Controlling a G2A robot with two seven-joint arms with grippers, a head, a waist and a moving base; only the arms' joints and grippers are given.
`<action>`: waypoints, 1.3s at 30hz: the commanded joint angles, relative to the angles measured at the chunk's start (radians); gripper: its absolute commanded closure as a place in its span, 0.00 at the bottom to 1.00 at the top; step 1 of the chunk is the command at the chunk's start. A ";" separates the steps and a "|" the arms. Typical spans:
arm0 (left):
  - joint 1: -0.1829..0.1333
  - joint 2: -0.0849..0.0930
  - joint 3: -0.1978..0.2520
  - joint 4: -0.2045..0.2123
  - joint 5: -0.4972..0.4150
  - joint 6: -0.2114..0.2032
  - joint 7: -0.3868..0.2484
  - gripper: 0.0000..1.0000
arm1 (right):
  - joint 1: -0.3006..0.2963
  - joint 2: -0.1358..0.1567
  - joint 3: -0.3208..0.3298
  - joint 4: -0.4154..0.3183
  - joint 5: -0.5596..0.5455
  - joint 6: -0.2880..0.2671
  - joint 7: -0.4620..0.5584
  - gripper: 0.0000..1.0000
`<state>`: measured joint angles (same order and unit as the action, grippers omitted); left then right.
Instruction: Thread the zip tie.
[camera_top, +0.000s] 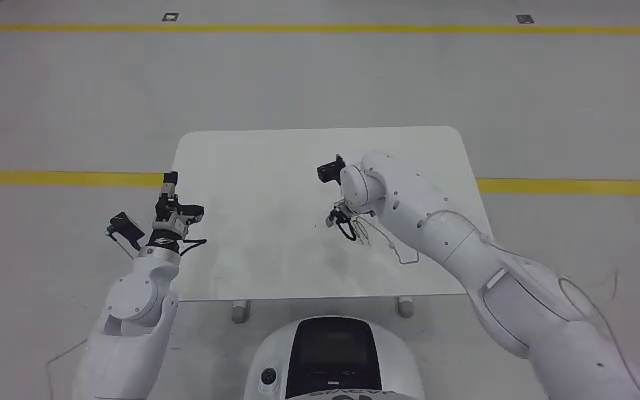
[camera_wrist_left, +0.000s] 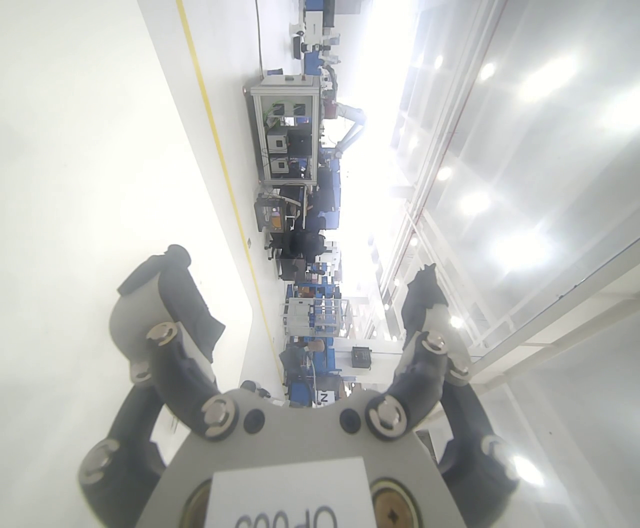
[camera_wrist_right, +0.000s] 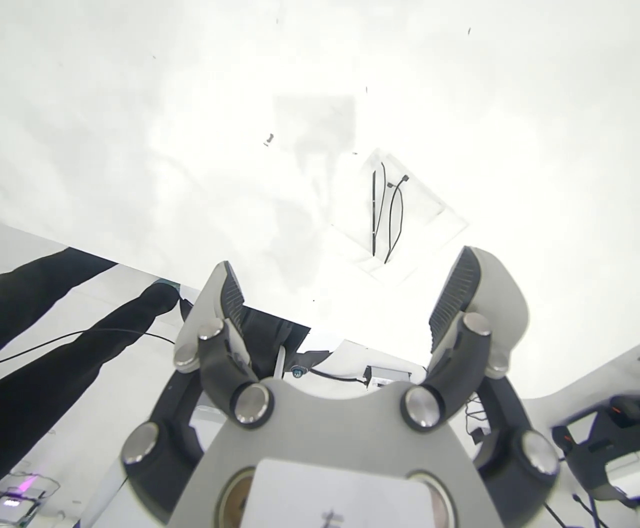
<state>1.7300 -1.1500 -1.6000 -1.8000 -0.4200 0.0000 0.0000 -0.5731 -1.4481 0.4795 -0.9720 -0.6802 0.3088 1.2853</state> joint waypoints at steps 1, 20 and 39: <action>0.000 0.000 0.000 0.000 0.000 0.000 0.000 0.00 | 0.003 -0.011 -0.004 0.024 0.011 0.001 -0.001 0.00; 0.000 0.000 0.000 0.000 0.000 0.000 0.000 0.00 | -0.024 -0.026 0.000 0.051 -0.002 -0.003 -0.048 0.00; 0.000 0.000 0.000 0.000 0.000 0.000 0.000 0.00 | -0.032 -0.025 0.009 0.040 -0.019 -0.008 -0.080 0.00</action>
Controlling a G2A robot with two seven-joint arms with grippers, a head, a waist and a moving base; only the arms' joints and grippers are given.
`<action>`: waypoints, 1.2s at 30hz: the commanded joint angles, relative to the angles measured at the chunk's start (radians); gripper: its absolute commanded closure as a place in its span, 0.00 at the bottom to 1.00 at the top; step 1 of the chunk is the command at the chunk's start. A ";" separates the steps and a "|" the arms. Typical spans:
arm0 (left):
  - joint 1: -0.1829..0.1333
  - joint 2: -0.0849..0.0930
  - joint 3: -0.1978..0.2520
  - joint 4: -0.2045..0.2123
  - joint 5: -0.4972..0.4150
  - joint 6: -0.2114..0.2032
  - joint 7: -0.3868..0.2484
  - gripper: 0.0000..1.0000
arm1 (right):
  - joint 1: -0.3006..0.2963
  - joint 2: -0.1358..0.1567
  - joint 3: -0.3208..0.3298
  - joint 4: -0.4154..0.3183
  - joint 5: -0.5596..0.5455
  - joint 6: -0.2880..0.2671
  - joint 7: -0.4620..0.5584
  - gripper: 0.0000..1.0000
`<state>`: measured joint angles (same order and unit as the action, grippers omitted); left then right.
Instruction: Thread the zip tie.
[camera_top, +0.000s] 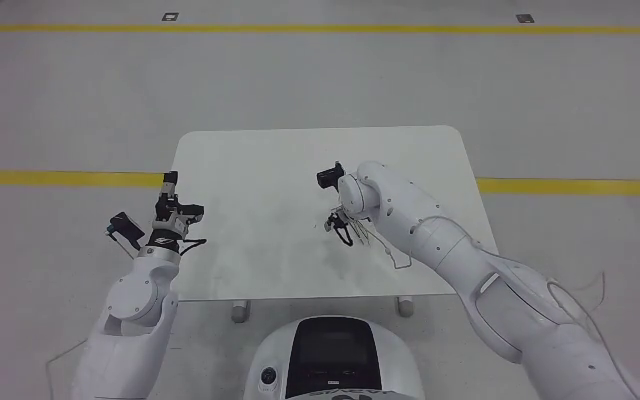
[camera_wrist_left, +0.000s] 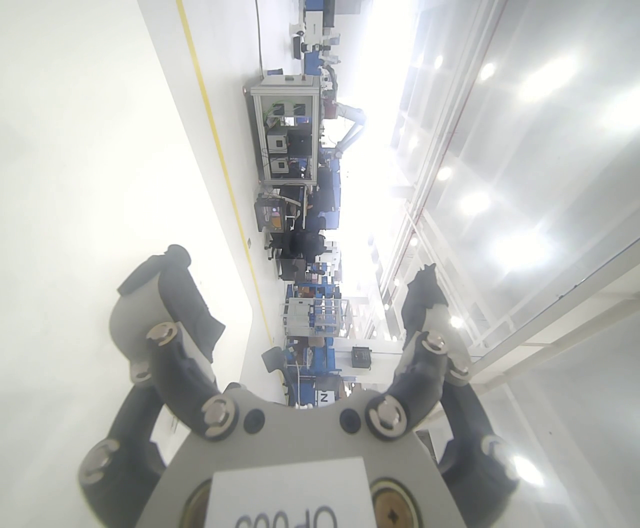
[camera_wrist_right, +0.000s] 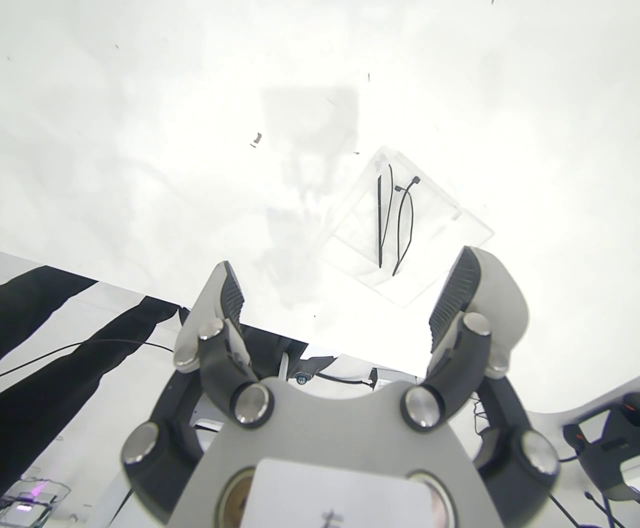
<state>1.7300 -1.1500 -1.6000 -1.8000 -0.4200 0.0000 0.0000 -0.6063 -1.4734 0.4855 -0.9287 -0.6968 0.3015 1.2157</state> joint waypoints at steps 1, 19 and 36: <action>0.000 0.000 0.000 0.000 0.000 0.000 0.000 0.00 | -0.002 0.002 0.007 -0.004 -0.007 -0.002 -0.026 0.00; 0.000 0.000 0.000 0.000 0.000 0.000 0.000 0.00 | -0.065 0.045 0.076 -0.086 -0.145 0.006 0.022 0.75; 0.000 0.000 0.000 0.000 0.000 0.000 0.000 0.00 | -0.071 -0.007 0.061 0.053 -0.141 -0.044 -0.070 0.75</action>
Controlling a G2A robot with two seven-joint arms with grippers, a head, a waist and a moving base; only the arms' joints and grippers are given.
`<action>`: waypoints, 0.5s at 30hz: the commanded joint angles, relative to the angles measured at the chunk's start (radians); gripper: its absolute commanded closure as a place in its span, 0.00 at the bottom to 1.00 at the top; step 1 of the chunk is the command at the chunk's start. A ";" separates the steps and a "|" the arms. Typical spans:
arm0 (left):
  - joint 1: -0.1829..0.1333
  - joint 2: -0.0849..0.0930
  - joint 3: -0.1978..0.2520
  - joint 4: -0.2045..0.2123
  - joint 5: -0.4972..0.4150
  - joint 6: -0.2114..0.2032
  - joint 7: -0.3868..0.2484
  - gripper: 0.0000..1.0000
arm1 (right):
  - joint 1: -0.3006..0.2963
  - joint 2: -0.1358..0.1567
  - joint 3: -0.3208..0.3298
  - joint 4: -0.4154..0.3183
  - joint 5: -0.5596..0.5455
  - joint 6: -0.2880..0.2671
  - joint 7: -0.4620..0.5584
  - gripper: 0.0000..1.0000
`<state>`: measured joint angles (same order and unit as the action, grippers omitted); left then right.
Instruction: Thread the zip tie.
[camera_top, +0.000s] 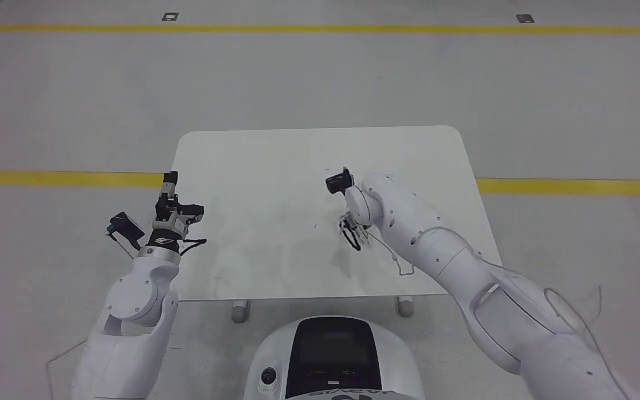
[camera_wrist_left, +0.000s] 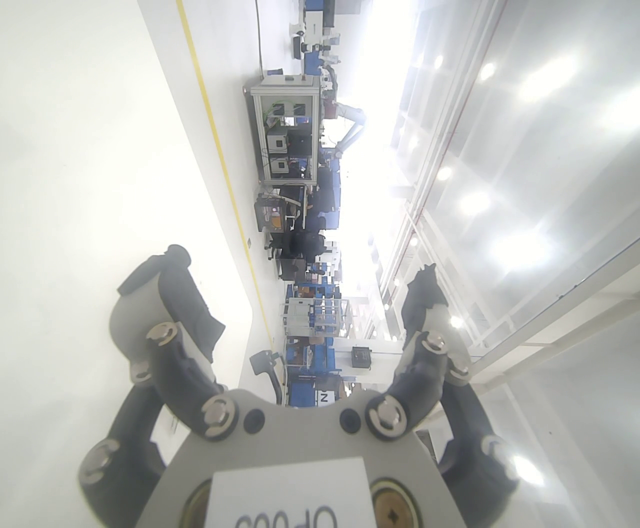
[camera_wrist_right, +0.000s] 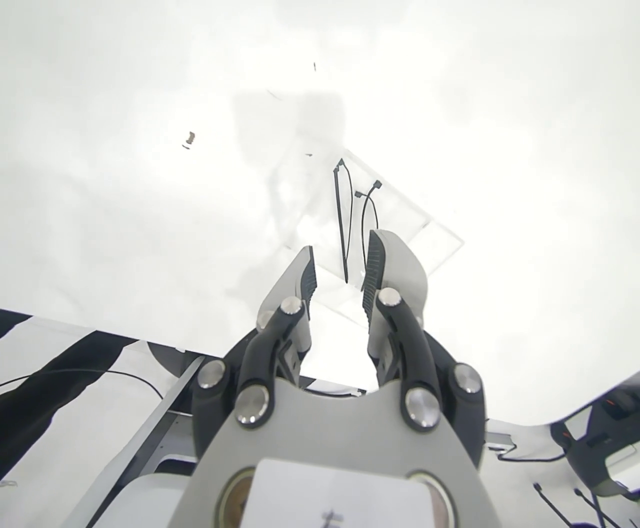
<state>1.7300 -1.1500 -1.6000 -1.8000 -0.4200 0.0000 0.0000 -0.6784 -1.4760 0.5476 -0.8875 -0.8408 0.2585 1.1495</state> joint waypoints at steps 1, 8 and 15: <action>0.000 0.000 0.000 0.000 0.000 0.000 0.000 0.00 | 0.004 -0.011 -0.005 0.028 0.005 -0.002 -0.012 0.75; 0.000 0.000 0.000 0.000 0.000 0.000 0.000 0.00 | 0.020 -0.048 -0.018 0.125 0.023 -0.024 -0.047 0.84; 0.000 0.000 0.000 0.000 0.000 0.000 0.000 0.00 | 0.034 -0.080 -0.021 0.203 0.040 -0.042 -0.085 0.85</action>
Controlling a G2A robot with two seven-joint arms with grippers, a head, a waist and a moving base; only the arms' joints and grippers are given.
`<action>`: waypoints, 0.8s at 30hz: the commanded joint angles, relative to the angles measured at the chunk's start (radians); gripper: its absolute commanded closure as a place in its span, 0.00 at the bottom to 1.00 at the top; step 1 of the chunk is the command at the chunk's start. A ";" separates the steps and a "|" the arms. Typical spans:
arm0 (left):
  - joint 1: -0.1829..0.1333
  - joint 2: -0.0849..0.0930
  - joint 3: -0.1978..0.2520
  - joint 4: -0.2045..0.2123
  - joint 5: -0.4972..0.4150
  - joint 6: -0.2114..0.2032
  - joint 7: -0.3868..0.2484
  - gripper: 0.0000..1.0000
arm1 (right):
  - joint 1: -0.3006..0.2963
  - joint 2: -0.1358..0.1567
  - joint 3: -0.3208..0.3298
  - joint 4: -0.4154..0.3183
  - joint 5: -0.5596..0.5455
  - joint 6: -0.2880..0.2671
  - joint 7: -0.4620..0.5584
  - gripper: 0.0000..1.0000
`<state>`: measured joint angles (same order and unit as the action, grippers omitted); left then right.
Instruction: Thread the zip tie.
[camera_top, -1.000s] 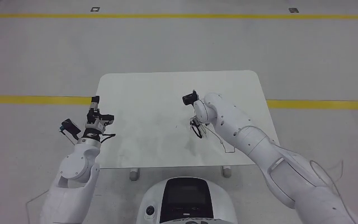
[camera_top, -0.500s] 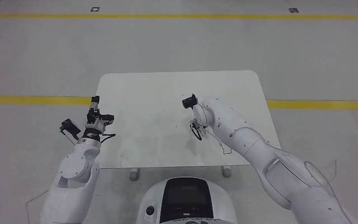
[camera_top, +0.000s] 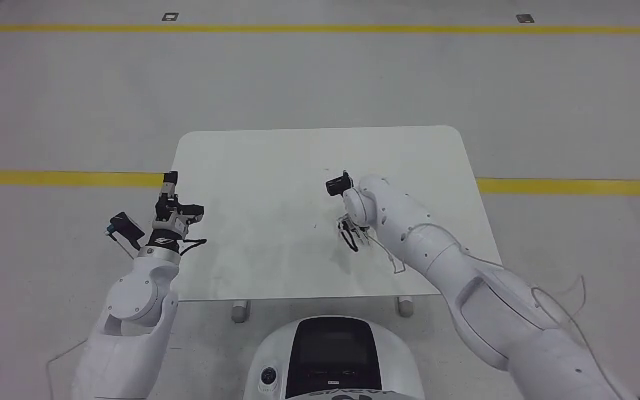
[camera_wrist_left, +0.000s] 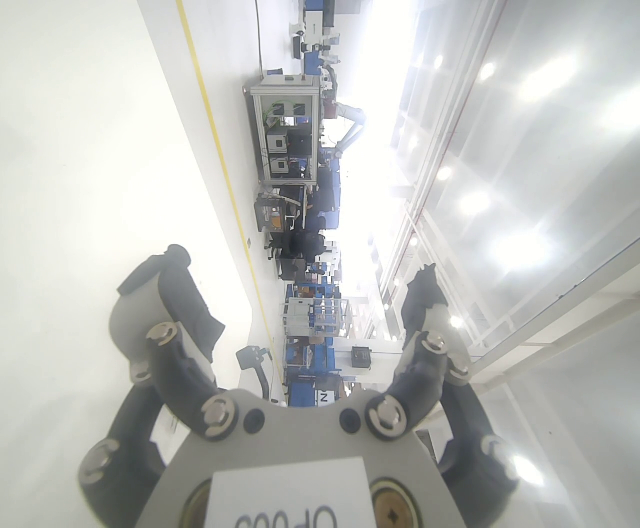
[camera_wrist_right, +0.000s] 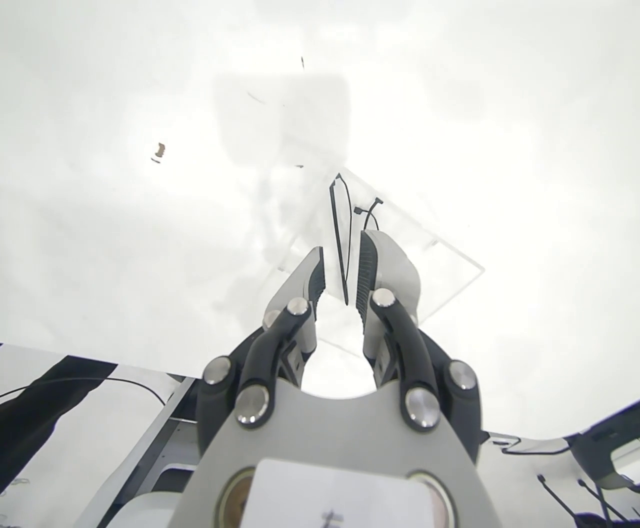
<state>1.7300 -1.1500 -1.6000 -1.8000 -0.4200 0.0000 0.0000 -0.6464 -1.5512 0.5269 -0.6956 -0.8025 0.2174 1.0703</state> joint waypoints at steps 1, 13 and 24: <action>0.000 0.000 0.000 0.000 0.000 0.000 0.000 0.00 | 0.003 -0.008 0.000 0.021 0.004 -0.001 -0.011 0.86; 0.000 0.000 0.000 0.000 0.000 0.000 0.000 0.00 | 0.021 -0.053 0.000 0.127 0.021 -0.028 -0.035 0.91; 0.000 0.000 0.000 0.000 0.000 0.000 0.000 0.00 | 0.033 -0.081 0.007 0.185 0.025 -0.050 -0.049 0.89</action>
<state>1.7300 -1.1500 -1.6000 -1.8000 -0.4200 0.0000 0.0000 -0.6146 -1.6300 0.5332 -0.5153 -0.7773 0.1692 1.0219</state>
